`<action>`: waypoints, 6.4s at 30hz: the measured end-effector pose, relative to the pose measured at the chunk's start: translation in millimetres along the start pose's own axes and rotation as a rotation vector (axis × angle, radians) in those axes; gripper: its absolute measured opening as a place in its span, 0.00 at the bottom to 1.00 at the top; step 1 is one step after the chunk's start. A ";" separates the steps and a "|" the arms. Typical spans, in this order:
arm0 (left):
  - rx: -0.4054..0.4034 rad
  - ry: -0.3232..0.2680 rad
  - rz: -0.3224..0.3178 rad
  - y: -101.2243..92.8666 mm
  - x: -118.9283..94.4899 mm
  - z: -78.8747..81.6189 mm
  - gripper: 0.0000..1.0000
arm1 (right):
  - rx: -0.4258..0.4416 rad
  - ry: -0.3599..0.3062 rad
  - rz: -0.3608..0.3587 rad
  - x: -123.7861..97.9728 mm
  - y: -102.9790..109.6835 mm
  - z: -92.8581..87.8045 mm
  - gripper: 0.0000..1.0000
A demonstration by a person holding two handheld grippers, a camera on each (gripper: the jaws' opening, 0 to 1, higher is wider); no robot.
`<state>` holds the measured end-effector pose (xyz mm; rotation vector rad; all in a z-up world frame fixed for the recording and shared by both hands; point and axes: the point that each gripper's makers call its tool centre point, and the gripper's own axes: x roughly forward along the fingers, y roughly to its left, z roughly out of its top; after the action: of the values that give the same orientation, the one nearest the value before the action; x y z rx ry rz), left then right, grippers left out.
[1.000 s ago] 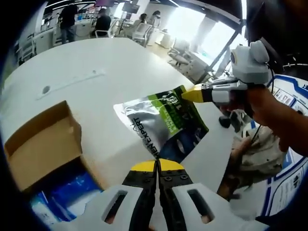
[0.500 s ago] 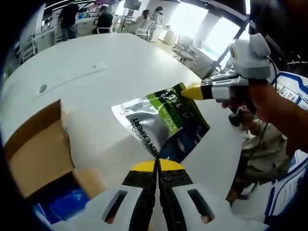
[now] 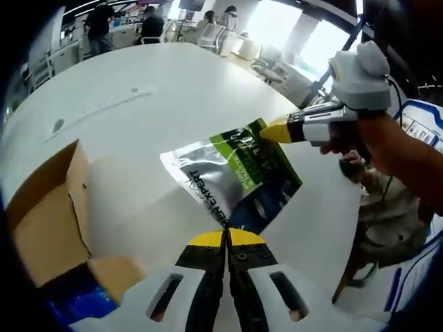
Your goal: Operate the shoe box by opening the lid, removing the specified soft item, and placing it in the target area until the item is outside and the box remains undamaged.
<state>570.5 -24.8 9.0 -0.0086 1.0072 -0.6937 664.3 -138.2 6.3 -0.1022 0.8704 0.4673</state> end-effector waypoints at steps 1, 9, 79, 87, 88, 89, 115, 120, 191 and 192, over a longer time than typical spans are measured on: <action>0.004 0.005 0.004 1.2 1.8 -0.8 0.00 | 0.002 0.000 0.001 0.5 -0.6 -0.3 0.00; 0.016 0.030 0.033 10.8 12.5 -6.2 0.00 | -0.005 0.018 0.007 13.7 3.7 -12.6 0.00; 0.061 -0.094 0.147 53.0 -149.7 -30.0 0.09 | -0.039 -0.104 -0.015 -93.9 120.5 26.2 0.08; 0.016 -0.110 0.183 88.0 -185.4 -56.0 0.10 | -0.066 -0.106 0.021 -91.8 168.9 31.5 0.08; 0.012 -0.107 0.188 91.6 -189.0 -59.9 0.10 | -0.071 -0.108 0.026 -90.5 175.0 32.3 0.08; 0.002 -0.108 0.196 98.0 -194.2 -64.9 0.10 | -0.080 -0.106 0.035 -87.7 184.1 33.1 0.08; -0.116 -0.139 0.266 162.7 -258.1 -120.5 0.11 | -0.167 -0.074 0.172 -51.0 309.7 44.5 0.07; -0.129 -0.133 0.276 172.7 -262.1 -129.3 0.12 | -0.176 -0.064 0.193 -44.2 328.0 41.2 0.07; -0.215 0.024 0.267 214.5 -203.9 -167.4 0.11 | -0.090 0.086 0.226 17.2 342.1 1.2 0.00; -0.226 0.031 0.265 214.4 -202.9 -168.5 0.12 | -0.090 0.087 0.227 17.2 342.1 1.0 0.00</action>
<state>483.9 303.8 4.9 -0.0607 1.0884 -0.3377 525.7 174.2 28.5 -0.1074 0.9511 0.7193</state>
